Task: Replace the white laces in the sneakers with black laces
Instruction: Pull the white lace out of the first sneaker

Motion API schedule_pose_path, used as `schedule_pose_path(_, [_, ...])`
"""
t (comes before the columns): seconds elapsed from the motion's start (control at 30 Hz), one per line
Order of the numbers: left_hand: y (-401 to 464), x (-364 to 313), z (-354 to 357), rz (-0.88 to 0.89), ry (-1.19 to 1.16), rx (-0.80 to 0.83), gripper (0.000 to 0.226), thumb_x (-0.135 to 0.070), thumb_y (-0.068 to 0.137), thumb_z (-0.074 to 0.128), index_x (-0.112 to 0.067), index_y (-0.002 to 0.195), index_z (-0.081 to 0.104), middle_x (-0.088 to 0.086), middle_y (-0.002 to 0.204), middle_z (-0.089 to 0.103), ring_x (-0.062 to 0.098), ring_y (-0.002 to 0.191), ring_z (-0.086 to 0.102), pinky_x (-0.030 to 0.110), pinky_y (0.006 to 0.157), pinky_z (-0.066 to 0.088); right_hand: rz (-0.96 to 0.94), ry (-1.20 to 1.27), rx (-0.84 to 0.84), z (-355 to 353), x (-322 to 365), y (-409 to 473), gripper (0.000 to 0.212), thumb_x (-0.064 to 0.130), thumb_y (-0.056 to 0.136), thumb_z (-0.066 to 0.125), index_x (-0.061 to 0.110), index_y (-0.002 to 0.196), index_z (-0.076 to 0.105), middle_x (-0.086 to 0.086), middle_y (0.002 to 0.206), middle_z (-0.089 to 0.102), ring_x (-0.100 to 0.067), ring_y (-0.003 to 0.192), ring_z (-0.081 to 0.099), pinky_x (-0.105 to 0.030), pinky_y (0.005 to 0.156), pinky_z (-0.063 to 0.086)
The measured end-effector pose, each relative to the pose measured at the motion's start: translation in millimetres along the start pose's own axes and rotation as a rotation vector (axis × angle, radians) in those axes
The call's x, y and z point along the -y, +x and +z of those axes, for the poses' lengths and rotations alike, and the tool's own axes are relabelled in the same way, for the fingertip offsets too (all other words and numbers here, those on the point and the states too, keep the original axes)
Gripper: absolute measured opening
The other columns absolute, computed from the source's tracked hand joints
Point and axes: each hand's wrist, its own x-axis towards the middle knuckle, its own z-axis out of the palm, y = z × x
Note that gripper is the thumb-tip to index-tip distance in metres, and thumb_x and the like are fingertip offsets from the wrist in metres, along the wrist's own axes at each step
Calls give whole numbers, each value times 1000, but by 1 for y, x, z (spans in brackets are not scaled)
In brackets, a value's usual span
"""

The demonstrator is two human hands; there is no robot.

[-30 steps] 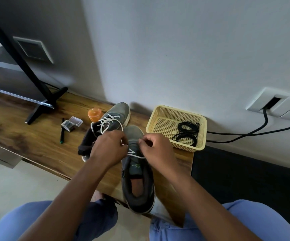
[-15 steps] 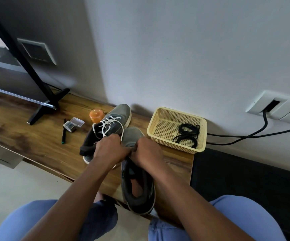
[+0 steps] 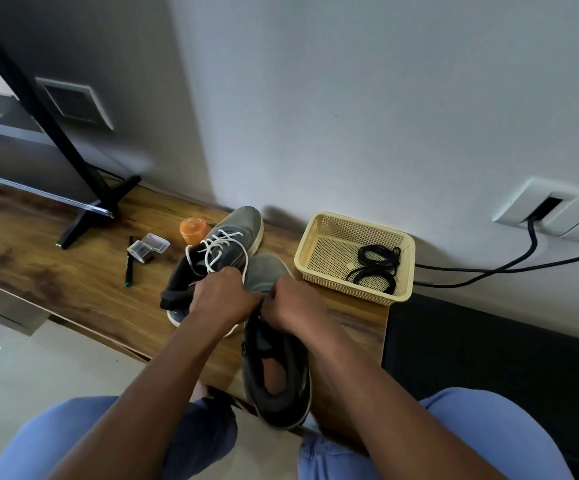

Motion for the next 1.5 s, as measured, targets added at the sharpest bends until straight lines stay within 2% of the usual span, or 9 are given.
schedule_pose_path(0.43, [1,4,-4,-27,-85,53,30,-27,87,72,-11,64,61,7,68,62,31,76,63,33,57,37,134,215,131,8,2,16,24,38,85,66,17,96,64,-13,95,61,-27,84,55,-31,72,45])
schedule_pose_path(0.6, [0,0,-11,-24,26,-23,12,-34,84,72,-22,83,72,3,84,70,30,85,68,33,69,52,93,332,88,1,-4,9,27,30,89,65,16,67,58,-4,72,55,-25,74,55,-29,61,41])
schedule_pose_path(0.7, [-1,-2,-14,-31,82,-78,13,-36,81,74,-26,90,73,1,88,68,28,84,65,32,70,52,34,410,66,-5,-11,4,23,27,89,67,8,76,71,-12,79,69,-30,77,66,-34,64,46])
schedule_pose_path(0.8, [-1,-1,-13,-28,119,-91,16,-37,78,75,-25,88,73,1,86,68,27,82,66,32,68,53,29,535,41,-15,-18,-2,23,24,86,68,3,82,74,-18,87,73,-30,81,68,-40,70,51])
schedule_pose_path(1.0, [-1,-4,-13,-36,122,-95,16,-39,78,75,-25,85,73,2,88,70,28,84,69,34,69,54,-107,1088,-115,-56,-32,-22,17,13,69,56,6,54,52,-14,58,40,-17,51,38,-28,53,35])
schedule_pose_path(1.13, [-2,-6,-13,-27,115,-97,14,-36,77,75,-24,83,71,1,87,69,28,83,68,34,68,52,-398,529,-146,-56,-47,-13,26,24,72,51,13,49,46,-16,55,39,-21,51,38,-26,52,40])
schedule_pose_path(1.23, [0,-4,-12,-15,79,-85,13,-36,76,76,-24,77,70,1,82,68,28,81,68,34,68,54,-245,-34,-156,-44,-47,-13,39,55,78,52,18,68,60,5,67,60,-19,64,55,-31,64,47])
schedule_pose_path(1.33, [1,-2,-12,-24,35,-67,19,-41,76,78,-24,73,70,1,81,69,28,80,68,34,68,54,-297,-174,-317,-32,-34,-18,52,70,88,48,26,103,72,1,96,67,-23,92,61,-39,79,54])
schedule_pose_path(1.5, [2,2,-10,-44,-45,-37,16,-39,72,78,-24,67,73,0,70,70,26,75,70,33,67,57,-348,-249,-263,-13,-15,-14,28,47,95,61,25,104,76,-5,102,68,-29,100,65,-38,77,56])
